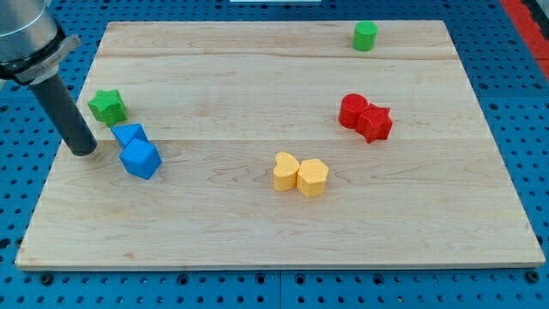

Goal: Slightly push the blue cube to the left of the yellow heart

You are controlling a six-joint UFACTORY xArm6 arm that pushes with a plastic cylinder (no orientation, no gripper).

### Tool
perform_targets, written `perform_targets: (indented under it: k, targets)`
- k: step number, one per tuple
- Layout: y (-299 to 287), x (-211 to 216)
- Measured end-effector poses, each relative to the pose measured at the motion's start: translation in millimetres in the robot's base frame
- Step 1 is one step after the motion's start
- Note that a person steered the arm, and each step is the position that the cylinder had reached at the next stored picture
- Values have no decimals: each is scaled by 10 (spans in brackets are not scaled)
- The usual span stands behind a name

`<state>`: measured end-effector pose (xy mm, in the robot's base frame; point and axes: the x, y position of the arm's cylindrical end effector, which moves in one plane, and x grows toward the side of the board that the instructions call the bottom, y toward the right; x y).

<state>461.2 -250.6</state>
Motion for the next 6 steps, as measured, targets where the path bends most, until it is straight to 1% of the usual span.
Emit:
perform_targets:
  k: [3,4,5,6]
  targets:
    - [685,338]
    - [952,361]
    - [1137,472]
    - [1448,1001]
